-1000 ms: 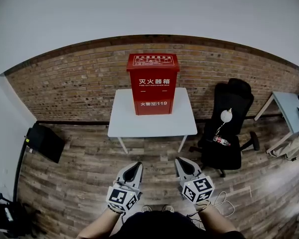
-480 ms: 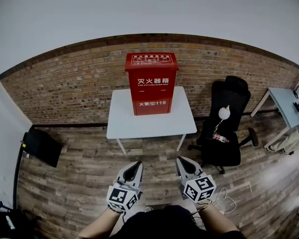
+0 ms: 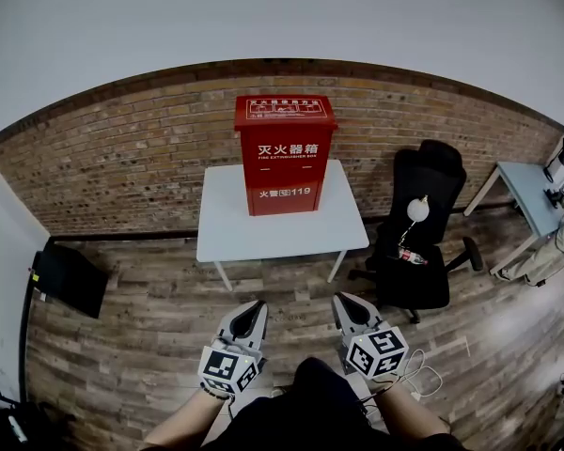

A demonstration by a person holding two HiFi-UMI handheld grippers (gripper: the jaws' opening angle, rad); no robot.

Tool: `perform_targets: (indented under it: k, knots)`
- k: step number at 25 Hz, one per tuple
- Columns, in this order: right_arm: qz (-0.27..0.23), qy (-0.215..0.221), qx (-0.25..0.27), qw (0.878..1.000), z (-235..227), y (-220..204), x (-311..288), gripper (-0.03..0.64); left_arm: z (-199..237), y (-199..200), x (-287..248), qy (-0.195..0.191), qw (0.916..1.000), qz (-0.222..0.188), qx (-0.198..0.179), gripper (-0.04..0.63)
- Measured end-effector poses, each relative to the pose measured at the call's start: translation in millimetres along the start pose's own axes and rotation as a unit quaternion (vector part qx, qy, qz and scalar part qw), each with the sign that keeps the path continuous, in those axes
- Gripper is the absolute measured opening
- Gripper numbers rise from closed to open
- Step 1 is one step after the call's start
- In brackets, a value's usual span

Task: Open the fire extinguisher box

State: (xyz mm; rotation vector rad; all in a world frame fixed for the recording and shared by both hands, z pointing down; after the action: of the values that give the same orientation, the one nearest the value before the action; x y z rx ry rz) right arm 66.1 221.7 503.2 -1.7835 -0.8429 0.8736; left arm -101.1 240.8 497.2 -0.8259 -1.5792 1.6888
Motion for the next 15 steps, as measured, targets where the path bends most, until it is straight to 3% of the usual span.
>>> perform_targets:
  k: [15]
  knots:
    - [-0.006, 0.008, 0.004, 1.000, -28, 21, -65, 0.018, 60, -6, -45, 0.017, 0.9998, 0.005, -0.008, 0.060]
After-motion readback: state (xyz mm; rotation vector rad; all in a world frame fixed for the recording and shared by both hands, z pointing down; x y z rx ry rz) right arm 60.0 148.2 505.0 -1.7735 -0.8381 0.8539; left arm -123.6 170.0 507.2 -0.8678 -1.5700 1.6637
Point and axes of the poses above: the fingertips, and each gripper's own axes: x backward along the fingers, z to its left, y out of its top, the point moved 1 cm from there along x, backward along the fingers, and after that the axes turned 6 degrees about -x, right-handed, at the moved point
